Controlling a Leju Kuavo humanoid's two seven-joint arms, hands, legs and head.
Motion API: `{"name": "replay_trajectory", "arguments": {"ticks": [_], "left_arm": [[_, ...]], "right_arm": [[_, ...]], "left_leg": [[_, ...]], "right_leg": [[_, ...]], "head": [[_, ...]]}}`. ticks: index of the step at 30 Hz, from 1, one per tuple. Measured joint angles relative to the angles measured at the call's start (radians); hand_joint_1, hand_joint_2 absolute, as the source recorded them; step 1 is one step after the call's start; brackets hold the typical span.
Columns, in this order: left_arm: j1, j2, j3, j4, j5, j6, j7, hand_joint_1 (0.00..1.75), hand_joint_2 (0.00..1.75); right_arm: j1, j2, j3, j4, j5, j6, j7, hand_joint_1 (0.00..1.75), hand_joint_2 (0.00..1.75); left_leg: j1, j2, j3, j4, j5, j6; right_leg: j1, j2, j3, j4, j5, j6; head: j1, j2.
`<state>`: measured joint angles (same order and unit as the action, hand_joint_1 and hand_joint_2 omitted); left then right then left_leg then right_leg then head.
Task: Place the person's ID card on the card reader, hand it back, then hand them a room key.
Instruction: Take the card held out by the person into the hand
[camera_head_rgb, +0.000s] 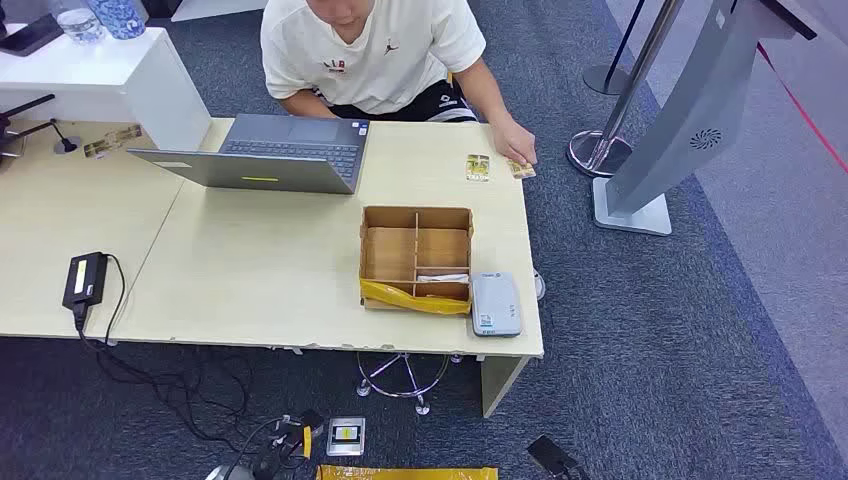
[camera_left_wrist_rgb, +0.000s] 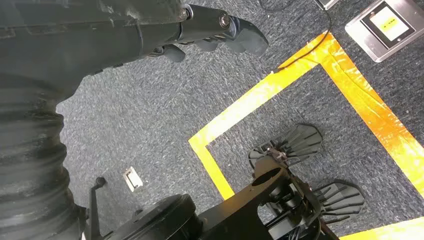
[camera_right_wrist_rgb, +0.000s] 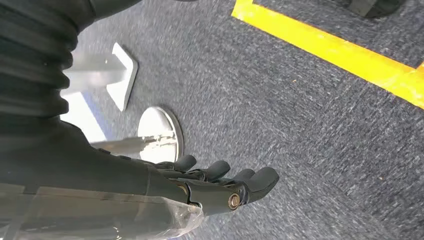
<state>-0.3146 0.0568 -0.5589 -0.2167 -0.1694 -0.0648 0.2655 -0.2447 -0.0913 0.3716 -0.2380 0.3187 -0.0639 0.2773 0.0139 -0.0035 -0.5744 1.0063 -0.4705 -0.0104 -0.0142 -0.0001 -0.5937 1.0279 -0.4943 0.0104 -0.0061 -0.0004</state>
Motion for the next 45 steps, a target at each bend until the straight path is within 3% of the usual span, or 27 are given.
{"name": "replay_trajectory", "arguments": {"ticks": [5, 9, 14, 17, 23, 30, 35, 40, 43, 45], "left_arm": [[0.001, 0.000, 0.000, 0.000, 0.002, 0.001, 0.000, 0.00, 1.75], [0.005, 0.001, 0.000, 0.000, 0.008, 0.012, -0.003, 0.00, 1.75], [0.035, 0.001, 0.001, 0.000, 0.031, 0.082, -0.025, 0.00, 1.75], [0.049, 0.000, 0.002, 0.000, 0.036, 0.120, -0.039, 0.00, 1.75], [0.059, 0.000, 0.002, 0.000, 0.025, 0.144, -0.078, 0.00, 1.75], [0.069, -0.002, 0.003, 0.000, 0.042, 0.168, -0.125, 0.00, 1.75], [0.070, -0.004, 0.004, 0.000, 0.047, 0.167, -0.148, 0.00, 1.75], [0.061, -0.006, 0.004, 0.000, 0.036, 0.152, -0.152, 0.00, 1.75], [0.052, -0.006, 0.004, 0.000, 0.031, 0.148, -0.157, 0.00, 1.75], [0.048, -0.006, 0.004, 0.000, 0.031, 0.149, -0.160, 0.00, 1.75]], "right_arm": [[0.000, -0.003, -0.009, 0.000, -0.027, -0.024, 0.001, 0.00, 1.75], [0.002, -0.013, -0.048, 0.000, -0.130, -0.140, -0.041, 0.00, 1.75], [0.003, -0.080, -0.197, 0.000, -0.453, -0.322, -0.244, 0.00, 1.75], [-0.020, -0.156, -0.305, -0.005, -0.551, -0.367, -0.389, 0.00, 1.75], [-0.135, -0.324, -0.459, -0.082, -0.520, -0.408, -0.567, 0.00, 1.75], [-0.251, -0.397, -0.534, -0.400, -0.301, -0.478, -0.533, 0.00, 1.75], [-0.324, -0.373, -0.496, -0.654, -0.051, -0.357, -0.468, 0.00, 1.75], [-0.377, -0.304, -0.376, -0.860, 0.213, -0.100, -0.445, 0.00, 1.75], [-0.376, -0.242, -0.266, -0.973, 0.358, 0.087, -0.432, 0.00, 1.75], [-0.372, -0.199, -0.187, -1.037, 0.436, 0.158, -0.427, 0.00, 1.75]], "left_leg": [[0.000, 0.000, 0.000, 0.000, 0.000, 0.000], [0.000, 0.000, 0.000, 0.000, 0.000, 0.000], [-0.003, 0.000, 0.000, 0.000, -0.001, 0.002], [-0.005, 0.000, -0.001, 0.000, -0.001, 0.002], [-0.007, 0.000, -0.002, 0.000, 0.000, 0.006], [-0.006, -0.003, -0.004, 0.000, 0.002, 0.007], [-0.006, -0.009, -0.007, 0.000, 0.004, 0.005], [-0.004, -0.011, -0.005, 0.000, 0.005, 0.004], [-0.003, -0.011, -0.006, 0.000, 0.006, 0.003], [-0.003, -0.011, -0.006, 0.000, 0.006, 0.003]], "right_leg": [[0.000, 0.000, 0.000, 0.000, 0.000, 0.000], [-0.001, 0.000, 0.000, 0.000, 0.000, 0.000], [-0.003, 0.000, 0.000, 0.000, 0.000, 0.000], [-0.005, 0.000, 0.000, 0.000, 0.001, 0.001], [-0.007, -0.002, 0.001, 0.000, 0.002, 0.004], [-0.007, -0.005, 0.001, 0.001, 0.003, 0.004], [-0.006, -0.010, -0.001, 0.003, 0.003, 0.004], [-0.004, -0.011, 0.000, 0.002, 0.002, 0.004], [-0.003, -0.011, -0.001, 0.003, 0.002, 0.003], [-0.003, -0.011, -0.001, 0.002, 0.002, 0.003]], "head": [[0.000, 0.000], [0.000, 0.000], [0.000, 0.000], [0.000, 0.000], [0.000, 0.000], [0.000, 0.000], [0.000, 0.000], [0.000, 0.000], [0.000, 0.000], [0.000, 0.000]]}}
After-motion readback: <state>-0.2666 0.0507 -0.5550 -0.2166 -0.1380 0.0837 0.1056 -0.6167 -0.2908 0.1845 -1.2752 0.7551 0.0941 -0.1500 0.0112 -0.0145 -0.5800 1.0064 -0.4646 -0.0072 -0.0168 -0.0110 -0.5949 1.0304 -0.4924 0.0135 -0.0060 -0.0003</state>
